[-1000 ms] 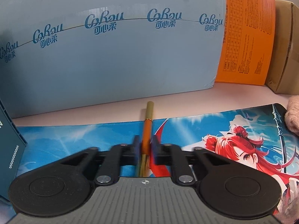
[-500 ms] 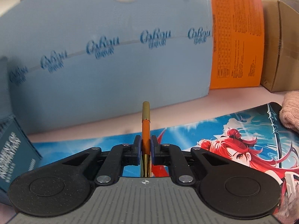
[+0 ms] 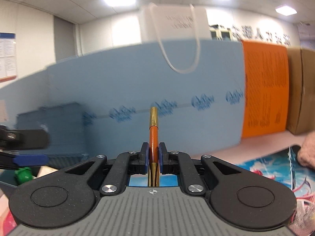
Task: Organize rigid objects
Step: 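Carry the orange pen with the right gripper to the blue box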
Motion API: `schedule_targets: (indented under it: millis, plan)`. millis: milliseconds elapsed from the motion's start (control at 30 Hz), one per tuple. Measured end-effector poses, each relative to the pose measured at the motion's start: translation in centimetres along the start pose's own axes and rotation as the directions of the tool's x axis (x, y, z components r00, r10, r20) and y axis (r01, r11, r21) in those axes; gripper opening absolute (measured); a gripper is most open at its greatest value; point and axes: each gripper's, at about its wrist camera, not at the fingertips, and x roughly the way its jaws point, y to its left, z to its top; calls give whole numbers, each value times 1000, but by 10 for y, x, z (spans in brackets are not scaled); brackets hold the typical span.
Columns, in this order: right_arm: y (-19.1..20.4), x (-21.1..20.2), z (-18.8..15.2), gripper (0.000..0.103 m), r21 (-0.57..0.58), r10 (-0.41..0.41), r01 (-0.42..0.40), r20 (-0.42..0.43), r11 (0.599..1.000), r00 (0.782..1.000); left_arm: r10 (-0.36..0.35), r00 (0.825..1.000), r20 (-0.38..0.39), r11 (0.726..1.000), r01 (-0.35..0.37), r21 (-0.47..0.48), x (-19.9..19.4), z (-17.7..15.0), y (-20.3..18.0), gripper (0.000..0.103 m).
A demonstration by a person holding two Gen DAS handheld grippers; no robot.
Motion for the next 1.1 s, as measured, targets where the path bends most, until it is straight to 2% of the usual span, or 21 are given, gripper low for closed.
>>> schedule_targets:
  millis: [167, 333, 533, 667, 767, 900, 1000, 1100]
  plan:
    - [19, -19, 5, 10, -41, 25, -23, 50, 999, 998, -28, 999, 41, 1000, 27, 13, -15, 4, -7, 98]
    - [42, -35, 10, 10, -106, 87, -78, 91, 991, 992, -27, 995, 93, 999, 23, 48, -42, 12, -15, 98]
    - [82, -36, 12, 10, -217, 201, -181, 77, 959, 977, 74, 989, 127, 990, -88, 106, -75, 21, -6, 100]
    - [111, -25, 11, 10, -290, 242, -215, 58, 932, 969, 95, 989, 114, 989, -107, 101, -96, 27, 14, 101]
    - [133, -18, 8, 10, -371, 295, -261, 36, 891, 955, 111, 988, 104, 989, -120, 83, -109, 31, 30, 101]
    - [159, -9, -3, 10, -496, 341, -299, -7, 815, 940, 155, 978, 137, 986, -162, 45, -128, 35, 52, 101]
    - [166, 6, -14, 10, -539, 362, -337, -64, 772, 930, 136, 977, 165, 991, -135, -15, -136, 37, 72, 101]
    - [181, 22, -24, 10, -588, 372, -375, -134, 717, 919, 109, 982, 153, 993, -101, -62, -135, 42, 86, 101]
